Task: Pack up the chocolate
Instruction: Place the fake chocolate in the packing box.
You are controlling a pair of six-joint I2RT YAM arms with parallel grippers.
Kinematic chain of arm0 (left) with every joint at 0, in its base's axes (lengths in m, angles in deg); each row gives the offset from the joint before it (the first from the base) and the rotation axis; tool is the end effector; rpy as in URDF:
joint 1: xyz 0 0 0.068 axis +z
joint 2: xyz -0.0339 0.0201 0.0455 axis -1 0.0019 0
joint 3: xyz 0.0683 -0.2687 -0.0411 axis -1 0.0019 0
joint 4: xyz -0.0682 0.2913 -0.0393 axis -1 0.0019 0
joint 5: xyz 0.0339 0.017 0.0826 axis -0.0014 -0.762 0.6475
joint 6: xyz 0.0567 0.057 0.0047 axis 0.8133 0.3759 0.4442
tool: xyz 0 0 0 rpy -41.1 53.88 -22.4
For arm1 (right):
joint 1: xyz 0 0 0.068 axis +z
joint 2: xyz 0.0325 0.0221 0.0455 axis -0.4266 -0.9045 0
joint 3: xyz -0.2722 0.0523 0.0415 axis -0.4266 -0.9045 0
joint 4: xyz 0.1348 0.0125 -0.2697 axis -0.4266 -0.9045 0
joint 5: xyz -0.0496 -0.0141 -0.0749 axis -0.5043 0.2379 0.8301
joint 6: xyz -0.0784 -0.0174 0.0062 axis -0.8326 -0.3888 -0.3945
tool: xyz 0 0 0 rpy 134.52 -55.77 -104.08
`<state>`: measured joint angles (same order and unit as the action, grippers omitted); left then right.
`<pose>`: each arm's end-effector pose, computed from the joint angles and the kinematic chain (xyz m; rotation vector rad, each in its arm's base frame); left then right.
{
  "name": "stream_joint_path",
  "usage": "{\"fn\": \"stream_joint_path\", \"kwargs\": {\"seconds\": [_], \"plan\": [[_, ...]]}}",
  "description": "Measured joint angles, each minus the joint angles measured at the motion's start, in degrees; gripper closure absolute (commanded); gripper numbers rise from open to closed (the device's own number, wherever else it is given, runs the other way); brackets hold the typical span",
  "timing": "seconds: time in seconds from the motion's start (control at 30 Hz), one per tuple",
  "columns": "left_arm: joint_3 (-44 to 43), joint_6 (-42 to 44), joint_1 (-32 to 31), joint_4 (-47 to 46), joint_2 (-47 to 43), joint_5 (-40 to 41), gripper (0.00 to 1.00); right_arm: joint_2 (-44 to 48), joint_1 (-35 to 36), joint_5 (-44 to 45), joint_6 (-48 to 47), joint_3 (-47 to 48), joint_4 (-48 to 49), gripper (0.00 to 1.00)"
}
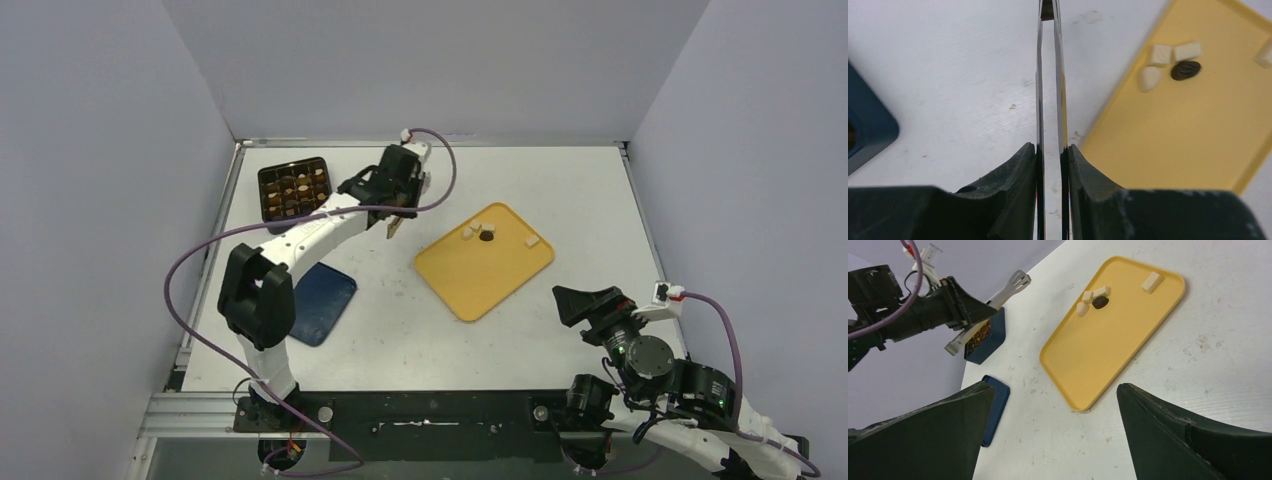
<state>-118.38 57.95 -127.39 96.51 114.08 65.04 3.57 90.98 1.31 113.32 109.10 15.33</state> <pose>0.3968 -0.2882 0.2618 0.4284 2.2680 -0.2229 0.0744 0.0426 0.3117 0.4947 1.7991 0.8252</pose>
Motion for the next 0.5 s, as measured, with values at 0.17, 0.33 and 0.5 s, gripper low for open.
{"fn": "stream_joint_path", "kwargs": {"seconds": [0.17,0.33,0.5], "plan": [[0.0,-0.7,9.4,2.9,-3.8,-0.1,0.79,-1.4,0.1,-0.3,-1.3,0.0,0.1,0.0],[-0.6,-1.5,18.8,4.8,-6.8,-0.4,0.79,-4.2,0.4,-0.7,-1.8,0.0,0.1,0.0],[-0.1,-2.6,28.0,4.4,-8.1,-0.3,0.79,-5.3,0.4,-0.7,-2.0,0.0,0.1,0.0]]}}
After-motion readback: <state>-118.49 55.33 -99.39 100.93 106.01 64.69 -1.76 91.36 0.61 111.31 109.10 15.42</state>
